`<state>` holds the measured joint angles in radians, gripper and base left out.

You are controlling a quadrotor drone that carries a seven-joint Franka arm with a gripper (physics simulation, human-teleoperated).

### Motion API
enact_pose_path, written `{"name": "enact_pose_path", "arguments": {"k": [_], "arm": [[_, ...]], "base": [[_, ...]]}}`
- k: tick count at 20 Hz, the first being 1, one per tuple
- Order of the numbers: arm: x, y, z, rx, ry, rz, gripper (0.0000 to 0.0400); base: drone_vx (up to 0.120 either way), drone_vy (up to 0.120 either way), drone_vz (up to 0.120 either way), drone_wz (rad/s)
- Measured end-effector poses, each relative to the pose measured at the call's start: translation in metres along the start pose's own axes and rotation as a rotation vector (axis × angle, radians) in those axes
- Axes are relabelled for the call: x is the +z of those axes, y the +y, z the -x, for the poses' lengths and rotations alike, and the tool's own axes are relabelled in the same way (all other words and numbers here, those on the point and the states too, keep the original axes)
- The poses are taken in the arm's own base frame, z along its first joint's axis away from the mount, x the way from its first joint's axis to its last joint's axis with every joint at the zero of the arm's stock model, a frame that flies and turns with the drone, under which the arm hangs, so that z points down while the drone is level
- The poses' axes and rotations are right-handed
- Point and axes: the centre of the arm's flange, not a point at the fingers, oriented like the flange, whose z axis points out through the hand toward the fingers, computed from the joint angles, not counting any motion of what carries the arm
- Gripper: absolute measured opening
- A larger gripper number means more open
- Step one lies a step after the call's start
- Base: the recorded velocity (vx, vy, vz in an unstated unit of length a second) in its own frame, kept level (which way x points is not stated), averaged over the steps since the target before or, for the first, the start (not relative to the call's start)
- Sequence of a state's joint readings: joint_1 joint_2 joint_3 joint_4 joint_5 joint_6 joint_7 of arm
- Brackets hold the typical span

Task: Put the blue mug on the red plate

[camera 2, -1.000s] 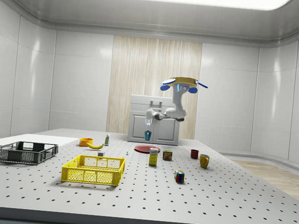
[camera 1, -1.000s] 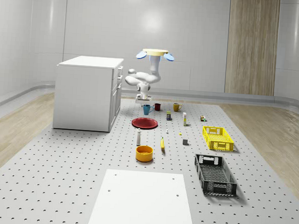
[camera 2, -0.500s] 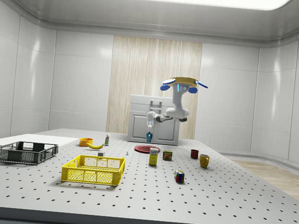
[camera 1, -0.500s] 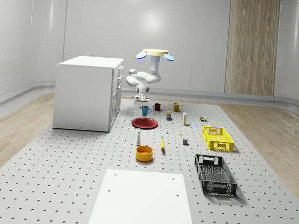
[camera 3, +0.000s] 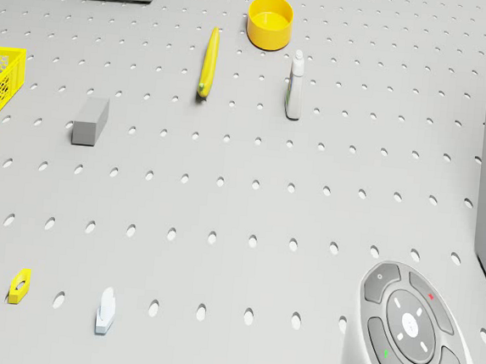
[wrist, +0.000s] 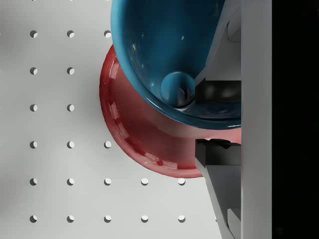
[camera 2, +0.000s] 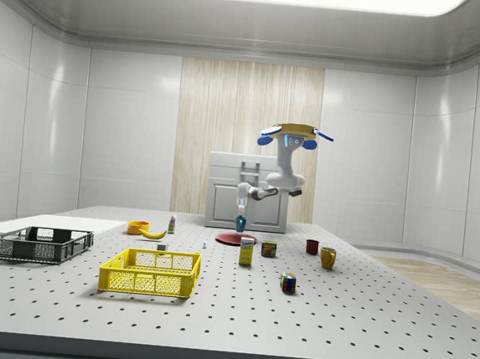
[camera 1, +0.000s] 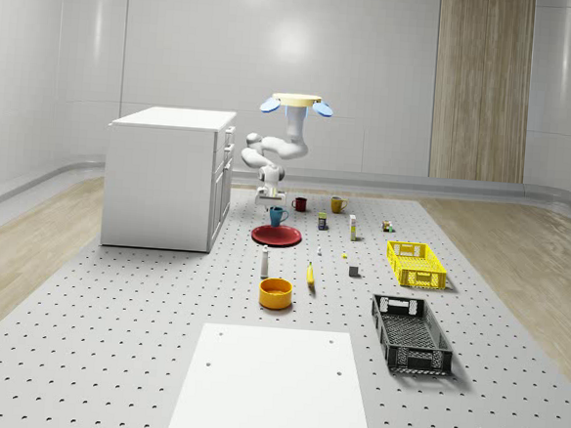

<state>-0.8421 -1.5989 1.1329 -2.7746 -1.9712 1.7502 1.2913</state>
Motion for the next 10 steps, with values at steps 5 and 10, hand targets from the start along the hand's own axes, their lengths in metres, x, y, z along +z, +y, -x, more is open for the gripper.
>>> {"name": "enact_pose_path", "arguments": {"k": [5, 10], "arm": [[0.010, -0.005, 0.006, 0.000, 0.000, 0.000, 0.0100], [0.024, -0.007, 0.009, 0.000, 0.000, 0.000, 0.0100]], "base": [[0.000, 0.000, 0.000, 0.000], [0.000, 0.000, 0.000, 0.000]]}}
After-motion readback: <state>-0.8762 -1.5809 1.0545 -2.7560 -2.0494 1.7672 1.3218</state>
